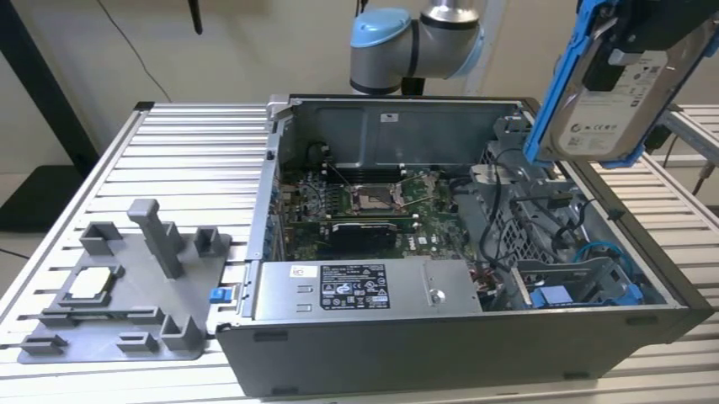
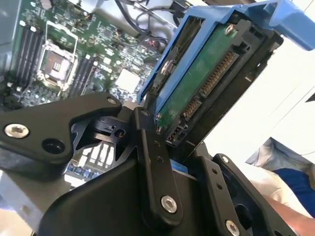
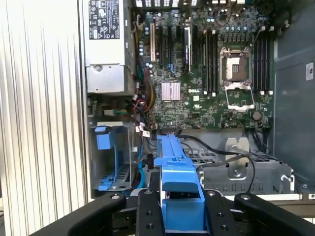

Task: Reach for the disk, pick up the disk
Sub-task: 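Pick up the disk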

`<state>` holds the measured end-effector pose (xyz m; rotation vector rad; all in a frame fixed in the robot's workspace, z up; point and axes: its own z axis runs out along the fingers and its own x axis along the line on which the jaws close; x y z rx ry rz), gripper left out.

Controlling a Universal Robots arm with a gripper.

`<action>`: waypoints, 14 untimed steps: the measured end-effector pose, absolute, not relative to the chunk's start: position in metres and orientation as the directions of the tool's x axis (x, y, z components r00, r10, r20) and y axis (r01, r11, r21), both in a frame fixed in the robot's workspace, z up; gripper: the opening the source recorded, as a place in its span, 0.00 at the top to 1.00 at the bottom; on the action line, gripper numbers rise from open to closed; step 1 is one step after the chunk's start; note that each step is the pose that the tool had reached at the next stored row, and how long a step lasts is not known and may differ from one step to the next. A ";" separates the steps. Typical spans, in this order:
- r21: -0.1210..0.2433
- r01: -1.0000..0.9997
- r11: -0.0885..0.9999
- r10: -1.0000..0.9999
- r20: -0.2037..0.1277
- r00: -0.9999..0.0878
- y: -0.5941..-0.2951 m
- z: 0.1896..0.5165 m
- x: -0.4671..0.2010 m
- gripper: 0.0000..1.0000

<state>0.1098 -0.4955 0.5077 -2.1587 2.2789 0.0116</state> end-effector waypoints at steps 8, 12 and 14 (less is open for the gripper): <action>0.004 -0.999 0.054 -0.999 -0.007 -0.054 -0.518 0.506 0.110 1.00; 0.004 -0.999 0.054 -0.999 -0.007 -0.054 -0.523 0.505 0.110 1.00; 0.004 -0.999 0.054 -0.999 -0.007 -0.054 -0.524 0.504 0.110 1.00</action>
